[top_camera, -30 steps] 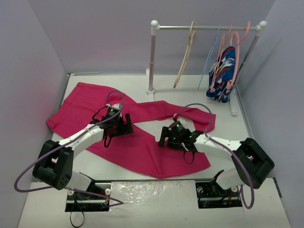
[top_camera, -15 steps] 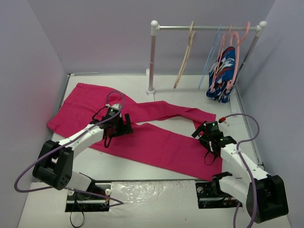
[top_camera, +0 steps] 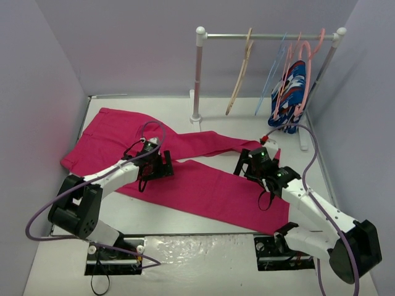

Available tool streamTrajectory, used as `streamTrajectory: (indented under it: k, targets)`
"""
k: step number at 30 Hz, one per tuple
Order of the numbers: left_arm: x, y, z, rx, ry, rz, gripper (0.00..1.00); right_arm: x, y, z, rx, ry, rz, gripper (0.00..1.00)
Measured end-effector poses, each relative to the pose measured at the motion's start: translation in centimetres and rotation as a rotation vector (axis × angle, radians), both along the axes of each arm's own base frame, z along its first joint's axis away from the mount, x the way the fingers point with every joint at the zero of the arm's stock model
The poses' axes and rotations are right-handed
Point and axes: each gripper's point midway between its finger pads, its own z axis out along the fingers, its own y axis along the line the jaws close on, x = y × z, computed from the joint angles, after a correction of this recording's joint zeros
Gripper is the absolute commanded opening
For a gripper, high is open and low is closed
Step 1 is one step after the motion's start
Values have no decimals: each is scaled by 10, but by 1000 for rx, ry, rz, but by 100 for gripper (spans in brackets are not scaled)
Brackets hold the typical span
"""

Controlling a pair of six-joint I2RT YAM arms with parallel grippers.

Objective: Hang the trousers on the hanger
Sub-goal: Flatten out the trousers at the center of the board.

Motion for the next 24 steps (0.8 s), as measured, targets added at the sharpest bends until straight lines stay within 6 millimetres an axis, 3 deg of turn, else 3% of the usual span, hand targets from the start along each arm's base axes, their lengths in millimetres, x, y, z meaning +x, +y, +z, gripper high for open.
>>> streamTrajectory:
  k: [9,14,17,20,24]
  targets:
    - [-14,-16,-6,-35,-41,36,77,19,-1,14,-70,-39,24,95]
    - [-59,-34,-4,-93,9,-5,78,40,-42,10,-89,-8,-125,95]
    - [-83,-27,2,-72,59,-13,78,43,-63,3,-108,20,-192,94]
    - [-83,-13,26,-27,47,11,78,45,-68,-3,-120,40,-206,94]
    - [-31,-15,94,-14,-130,16,78,52,-65,-8,-124,50,-192,93]
